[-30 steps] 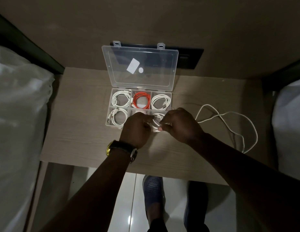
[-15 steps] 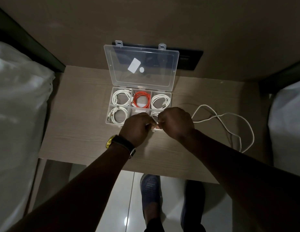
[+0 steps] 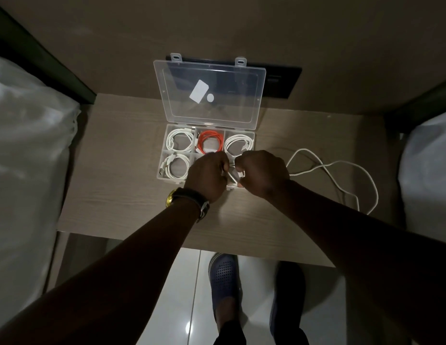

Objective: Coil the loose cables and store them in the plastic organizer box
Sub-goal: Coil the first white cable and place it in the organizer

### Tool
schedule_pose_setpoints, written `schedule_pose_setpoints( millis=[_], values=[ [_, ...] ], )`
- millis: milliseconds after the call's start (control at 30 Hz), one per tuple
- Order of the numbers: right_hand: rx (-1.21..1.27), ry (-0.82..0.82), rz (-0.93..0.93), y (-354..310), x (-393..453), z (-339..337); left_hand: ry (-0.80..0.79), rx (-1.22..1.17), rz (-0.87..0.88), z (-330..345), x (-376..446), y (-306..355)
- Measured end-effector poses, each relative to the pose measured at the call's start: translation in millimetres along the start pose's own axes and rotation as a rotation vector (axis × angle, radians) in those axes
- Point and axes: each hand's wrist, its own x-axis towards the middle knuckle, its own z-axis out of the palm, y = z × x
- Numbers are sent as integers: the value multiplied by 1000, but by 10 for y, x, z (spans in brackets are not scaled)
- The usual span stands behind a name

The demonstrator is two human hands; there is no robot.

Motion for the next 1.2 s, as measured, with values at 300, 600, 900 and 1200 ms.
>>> schedule_pose_setpoints(
  millis=[300, 600, 900, 1200],
  values=[
    [-44, 71, -13, -134, -14, 88, 13, 351, -7, 161, -33, 129],
    [134, 125, -41, 17, -381, -54, 10, 236, 26, 102, -159, 111],
    [378, 398, 198, 693, -1079, -228, 217, 21, 110, 160, -370, 173],
    [37, 83, 121, 1418, -1695, -154, 163, -140, 117, 433, -754, 484]
  ],
)
